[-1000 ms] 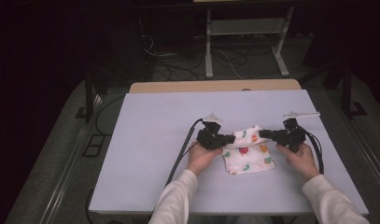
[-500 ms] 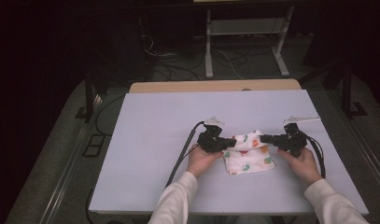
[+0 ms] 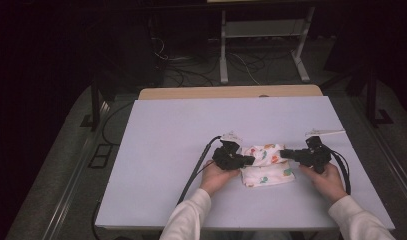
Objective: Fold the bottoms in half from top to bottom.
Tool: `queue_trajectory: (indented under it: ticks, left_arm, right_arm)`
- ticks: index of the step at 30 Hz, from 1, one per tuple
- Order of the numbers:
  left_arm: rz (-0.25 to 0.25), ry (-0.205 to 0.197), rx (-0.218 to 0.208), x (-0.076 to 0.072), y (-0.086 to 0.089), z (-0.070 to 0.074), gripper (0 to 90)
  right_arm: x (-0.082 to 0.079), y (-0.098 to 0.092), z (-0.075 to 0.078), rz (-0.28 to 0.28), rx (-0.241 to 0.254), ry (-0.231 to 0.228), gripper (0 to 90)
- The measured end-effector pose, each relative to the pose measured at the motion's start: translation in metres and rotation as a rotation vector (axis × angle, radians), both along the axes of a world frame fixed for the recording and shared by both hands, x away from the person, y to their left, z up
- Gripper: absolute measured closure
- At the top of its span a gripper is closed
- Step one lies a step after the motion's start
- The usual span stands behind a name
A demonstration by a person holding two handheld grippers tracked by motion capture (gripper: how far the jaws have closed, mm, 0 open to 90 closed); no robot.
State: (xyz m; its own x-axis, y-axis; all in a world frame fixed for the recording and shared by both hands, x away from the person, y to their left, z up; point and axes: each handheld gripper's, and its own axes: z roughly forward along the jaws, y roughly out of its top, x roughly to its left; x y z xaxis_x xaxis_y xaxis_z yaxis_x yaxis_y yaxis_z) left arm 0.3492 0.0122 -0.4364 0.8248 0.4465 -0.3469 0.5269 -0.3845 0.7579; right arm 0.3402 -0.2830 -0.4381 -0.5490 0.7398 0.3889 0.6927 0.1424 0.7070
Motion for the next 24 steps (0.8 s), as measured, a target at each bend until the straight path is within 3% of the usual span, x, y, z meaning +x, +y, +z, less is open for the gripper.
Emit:
queue_trajectory:
  ticks: [3,7,15,18,24]
  left_arm:
    - [-0.017,0.001,-0.001,-0.001,0.0,-0.002,89.3]
    - [-0.042,-0.012,0.013,-0.003,-0.001,-0.003,89.3]
    - [-0.073,-0.029,0.03,-0.006,-0.002,-0.003,89.3]
    - [-0.076,-0.029,0.032,-0.007,-0.002,-0.004,89.3]
    - [-0.082,-0.033,0.039,-0.007,-0.002,-0.005,89.3]
  right_arm:
    - [-0.006,-0.003,-0.001,0.003,0.016,0.018,78.8]
    - [-0.012,-0.008,0.003,0.04,0.017,0.006,67.0]
    - [-0.013,-0.006,0.014,0.065,0.064,-0.011,64.7]
    - [-0.009,0.0,0.021,0.07,0.069,-0.018,68.3]
    - [0.003,0.017,0.034,0.092,0.039,-0.02,86.8]
